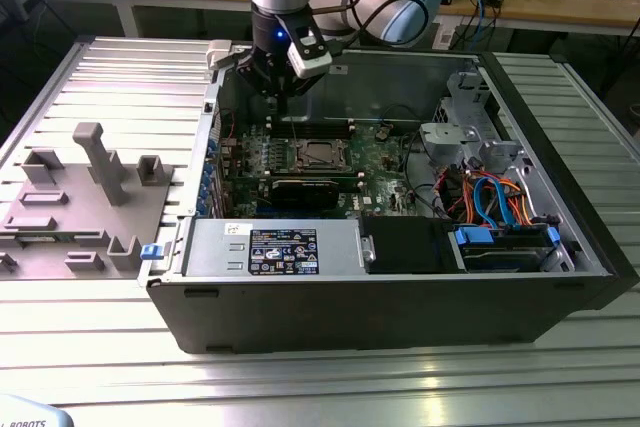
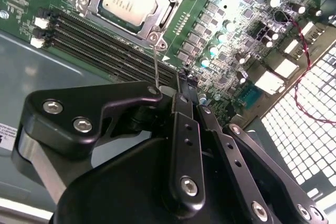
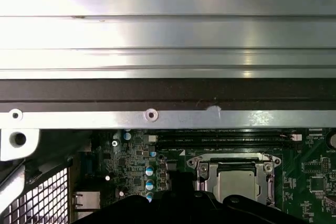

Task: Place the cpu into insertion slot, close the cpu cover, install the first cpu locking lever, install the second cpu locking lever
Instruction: 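Install the first cpu locking lever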

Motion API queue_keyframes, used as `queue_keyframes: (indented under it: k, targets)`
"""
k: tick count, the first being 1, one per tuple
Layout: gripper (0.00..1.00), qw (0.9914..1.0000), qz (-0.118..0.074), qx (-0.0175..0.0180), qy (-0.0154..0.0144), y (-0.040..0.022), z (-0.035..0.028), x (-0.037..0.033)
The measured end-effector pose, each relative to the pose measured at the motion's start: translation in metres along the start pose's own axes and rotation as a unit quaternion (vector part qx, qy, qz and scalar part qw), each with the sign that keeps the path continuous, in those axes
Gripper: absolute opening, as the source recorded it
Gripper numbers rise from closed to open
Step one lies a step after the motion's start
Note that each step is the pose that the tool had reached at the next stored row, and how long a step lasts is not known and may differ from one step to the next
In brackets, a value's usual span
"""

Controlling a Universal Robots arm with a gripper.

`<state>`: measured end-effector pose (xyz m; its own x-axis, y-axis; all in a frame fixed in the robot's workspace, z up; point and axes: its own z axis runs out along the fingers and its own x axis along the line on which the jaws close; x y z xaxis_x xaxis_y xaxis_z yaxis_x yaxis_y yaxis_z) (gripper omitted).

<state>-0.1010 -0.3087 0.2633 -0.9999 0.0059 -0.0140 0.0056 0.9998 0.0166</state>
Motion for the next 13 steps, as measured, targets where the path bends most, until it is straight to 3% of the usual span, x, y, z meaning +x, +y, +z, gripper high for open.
queue_keyframes:
  k: [3, 13]
  targets:
    - [0.11, 1.00000, 0.000, 0.0000, 0.0003, 0.0000, 0.0000, -0.0035]
    - [0.11, 1.00000, 0.000, -0.0001, 0.0003, 0.0001, 0.0001, -0.0059]
